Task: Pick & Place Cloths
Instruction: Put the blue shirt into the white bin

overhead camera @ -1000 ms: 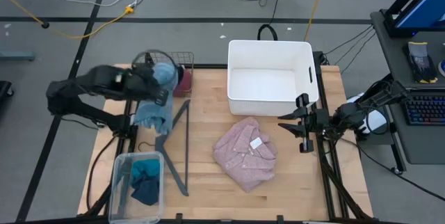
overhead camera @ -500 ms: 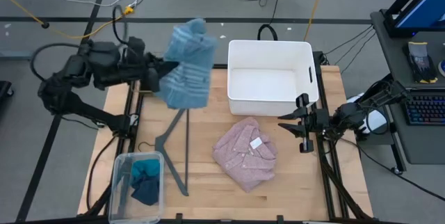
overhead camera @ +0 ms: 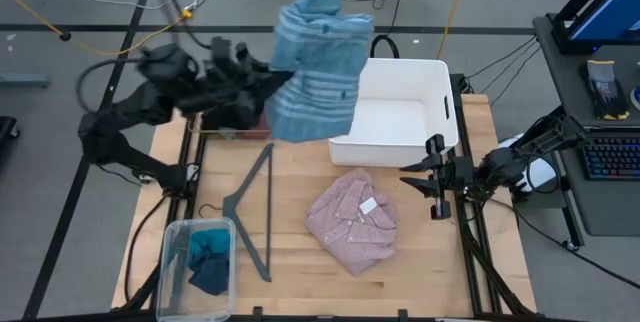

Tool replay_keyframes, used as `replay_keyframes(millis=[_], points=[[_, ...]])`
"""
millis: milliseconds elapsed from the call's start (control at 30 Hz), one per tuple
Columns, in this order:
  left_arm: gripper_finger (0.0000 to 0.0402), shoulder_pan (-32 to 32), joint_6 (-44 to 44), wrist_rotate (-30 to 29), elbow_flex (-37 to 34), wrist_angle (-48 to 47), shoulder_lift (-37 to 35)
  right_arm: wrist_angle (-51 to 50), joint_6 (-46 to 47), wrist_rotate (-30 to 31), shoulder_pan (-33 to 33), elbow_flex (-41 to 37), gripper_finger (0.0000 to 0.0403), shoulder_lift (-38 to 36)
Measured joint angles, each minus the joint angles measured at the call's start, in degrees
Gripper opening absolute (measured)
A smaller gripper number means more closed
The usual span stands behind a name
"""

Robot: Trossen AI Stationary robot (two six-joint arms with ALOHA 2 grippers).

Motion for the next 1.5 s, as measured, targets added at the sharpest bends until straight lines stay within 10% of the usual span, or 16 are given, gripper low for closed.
replay_keyframes(millis=[500, 867, 1200, 1500], points=[[0.0025, 7.1, 13.6, 0.0, 0.3, 12.6, 13.0, 0.0, -1.2, 0.0, 0.0, 0.0, 0.0077, 0.0], [0.0025, 7.4, 32.1, -5.5, 19.6, -1.3, 27.8, 0.0, -5.3, 0.1, 0.0, 0.0, 0.0077, 0.0], [0.0025, 8.0, 40.4, -7.0, 24.9, -7.9, 35.2, 2.6, -12.0, 29.6, 0.0, 0.0, 0.0077, -0.1], [0.0025, 10.3, 45.7, -7.1, 24.9, -11.0, 40.4, 6.5, -17.7, 32.8, 0.1, 0.0, 0.0077, -0.2]])
